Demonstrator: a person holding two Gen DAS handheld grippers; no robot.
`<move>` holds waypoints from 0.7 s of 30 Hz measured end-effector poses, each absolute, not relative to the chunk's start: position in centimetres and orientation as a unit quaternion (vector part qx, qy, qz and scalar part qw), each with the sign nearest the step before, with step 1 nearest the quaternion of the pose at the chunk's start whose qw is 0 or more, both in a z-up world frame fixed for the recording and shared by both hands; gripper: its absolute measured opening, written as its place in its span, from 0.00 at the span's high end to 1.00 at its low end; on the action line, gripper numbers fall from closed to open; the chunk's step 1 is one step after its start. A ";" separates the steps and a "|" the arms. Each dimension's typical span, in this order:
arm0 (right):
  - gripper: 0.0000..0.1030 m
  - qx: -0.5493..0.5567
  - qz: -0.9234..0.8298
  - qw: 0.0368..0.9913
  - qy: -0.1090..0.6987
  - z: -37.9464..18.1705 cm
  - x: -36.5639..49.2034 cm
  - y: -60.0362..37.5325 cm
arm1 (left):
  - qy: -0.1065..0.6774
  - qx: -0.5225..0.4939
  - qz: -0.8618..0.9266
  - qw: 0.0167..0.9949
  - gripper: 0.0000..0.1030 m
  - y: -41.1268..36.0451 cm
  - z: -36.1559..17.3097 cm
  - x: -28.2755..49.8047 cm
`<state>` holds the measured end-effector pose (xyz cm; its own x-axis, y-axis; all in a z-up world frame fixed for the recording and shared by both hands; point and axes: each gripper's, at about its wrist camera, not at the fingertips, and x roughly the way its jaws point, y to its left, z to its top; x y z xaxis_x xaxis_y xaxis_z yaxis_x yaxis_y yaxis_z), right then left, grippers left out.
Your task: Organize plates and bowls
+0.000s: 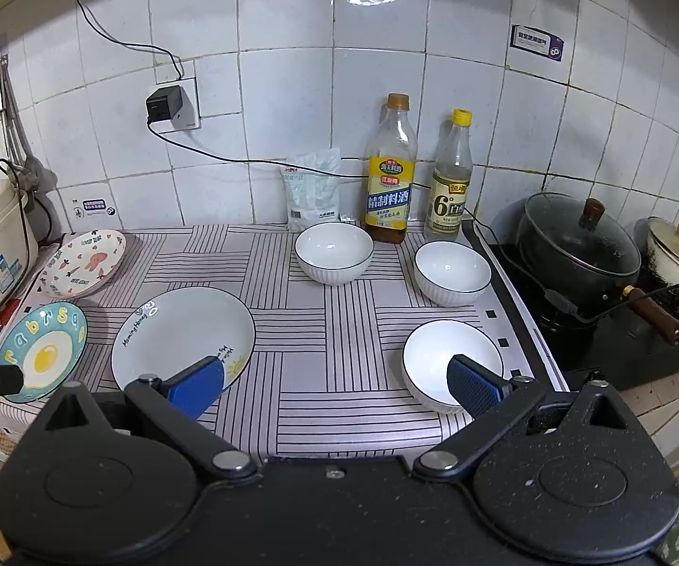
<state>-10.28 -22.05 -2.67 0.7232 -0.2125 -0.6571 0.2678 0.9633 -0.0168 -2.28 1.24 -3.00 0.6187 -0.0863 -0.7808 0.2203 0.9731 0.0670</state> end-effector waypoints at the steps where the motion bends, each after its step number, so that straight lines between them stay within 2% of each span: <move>1: 0.01 0.038 -0.127 0.929 0.346 -2.6 -10.3 -22.0 | 0.429 0.078 -0.084 0.896 0.03 1.3 -3.0 -2.1; 8: 0.01 -0.012 -0.088 0.948 0.305 -2.2 -8.6 -21.2 | 0.424 0.090 -0.066 0.899 0.03 1.6 -4.2 0.5; 13: 0.00 -0.087 -0.014 0.968 0.235 -3.9 -6.3 -20.4 | 0.416 0.085 -0.071 0.902 0.03 2.1 -7.3 3.8; 16: 0.00 -0.064 0.026 0.970 0.234 -6.1 -3.8 -20.9 | 0.431 0.065 -0.077 0.897 0.03 2.3 -9.5 6.0; 21: 0.01 0.035 0.084 0.956 0.279 -11.3 0.5 -22.6 | 0.471 0.019 -0.092 0.877 0.08 1.9 -13.2 9.0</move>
